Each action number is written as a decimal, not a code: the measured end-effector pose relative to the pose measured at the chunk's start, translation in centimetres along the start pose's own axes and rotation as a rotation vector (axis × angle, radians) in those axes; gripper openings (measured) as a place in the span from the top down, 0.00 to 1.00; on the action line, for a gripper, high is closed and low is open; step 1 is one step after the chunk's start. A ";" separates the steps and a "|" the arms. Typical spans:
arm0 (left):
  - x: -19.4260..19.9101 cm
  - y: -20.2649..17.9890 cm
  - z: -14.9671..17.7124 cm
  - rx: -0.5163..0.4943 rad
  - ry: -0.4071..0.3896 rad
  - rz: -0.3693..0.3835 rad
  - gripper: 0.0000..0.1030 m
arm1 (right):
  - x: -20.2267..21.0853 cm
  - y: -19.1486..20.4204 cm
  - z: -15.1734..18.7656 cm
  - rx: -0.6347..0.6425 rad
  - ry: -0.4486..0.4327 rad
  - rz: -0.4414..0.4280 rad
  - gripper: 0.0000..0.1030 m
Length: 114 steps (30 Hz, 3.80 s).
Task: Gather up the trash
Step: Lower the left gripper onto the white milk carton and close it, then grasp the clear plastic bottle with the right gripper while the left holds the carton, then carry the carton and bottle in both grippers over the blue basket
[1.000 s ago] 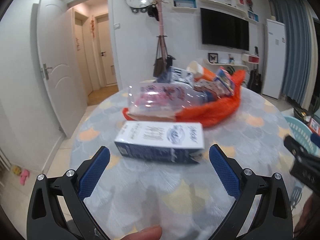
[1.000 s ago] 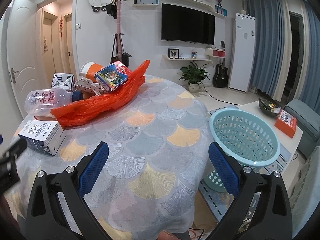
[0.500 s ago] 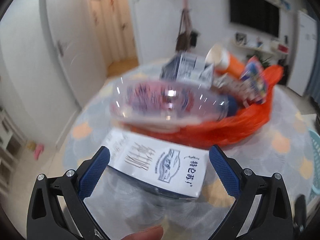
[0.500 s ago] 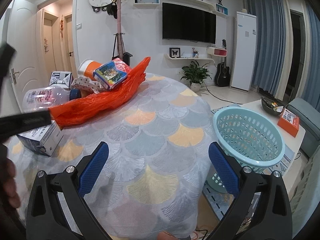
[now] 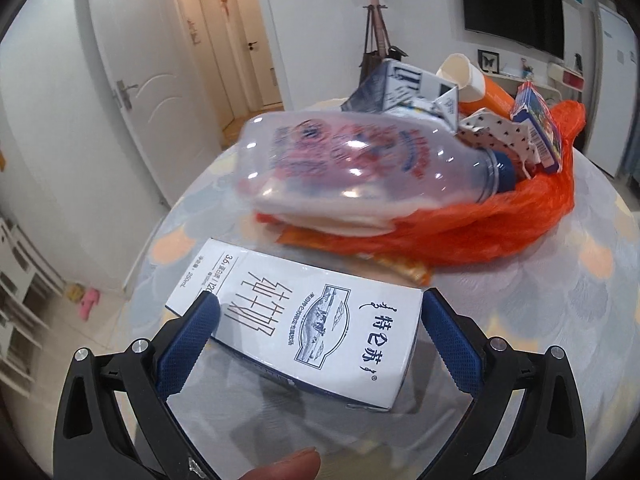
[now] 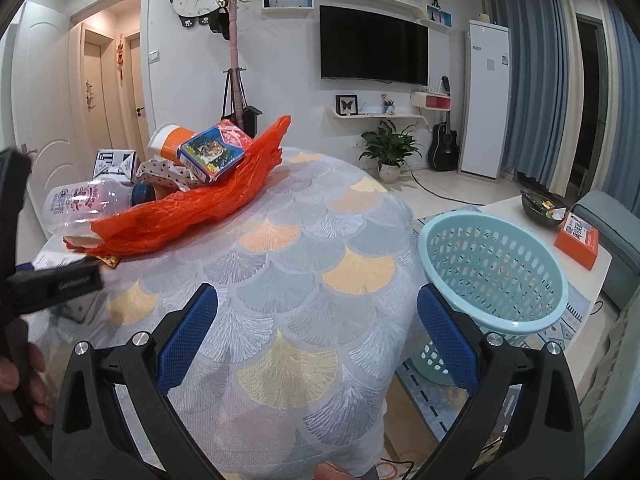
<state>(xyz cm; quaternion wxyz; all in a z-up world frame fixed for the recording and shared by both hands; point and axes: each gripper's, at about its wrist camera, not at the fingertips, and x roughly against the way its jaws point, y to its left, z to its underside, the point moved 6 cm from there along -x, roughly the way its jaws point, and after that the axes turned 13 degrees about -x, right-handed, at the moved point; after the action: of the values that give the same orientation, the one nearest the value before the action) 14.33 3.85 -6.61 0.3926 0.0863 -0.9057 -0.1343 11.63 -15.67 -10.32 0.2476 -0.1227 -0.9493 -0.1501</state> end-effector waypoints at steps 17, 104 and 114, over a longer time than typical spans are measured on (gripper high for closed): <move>0.0 4.3 5.8 -0.028 0.045 0.226 0.07 | 0.6 3.1 0.2 0.065 0.017 -0.052 0.07; 3.4 4.3 4.9 -0.037 -0.187 0.126 0.13 | -3.1 14.5 -3.1 0.160 0.289 -0.582 0.42; -1.3 4.8 3.9 -0.132 0.023 0.058 0.08 | -3.8 15.1 -1.9 0.153 0.314 -0.584 0.42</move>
<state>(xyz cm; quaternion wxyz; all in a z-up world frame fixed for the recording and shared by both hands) 12.11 9.38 -8.57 0.4114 0.0353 -0.8925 -0.1815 20.31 -2.98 -7.32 0.3459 0.1978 -0.9031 -0.1600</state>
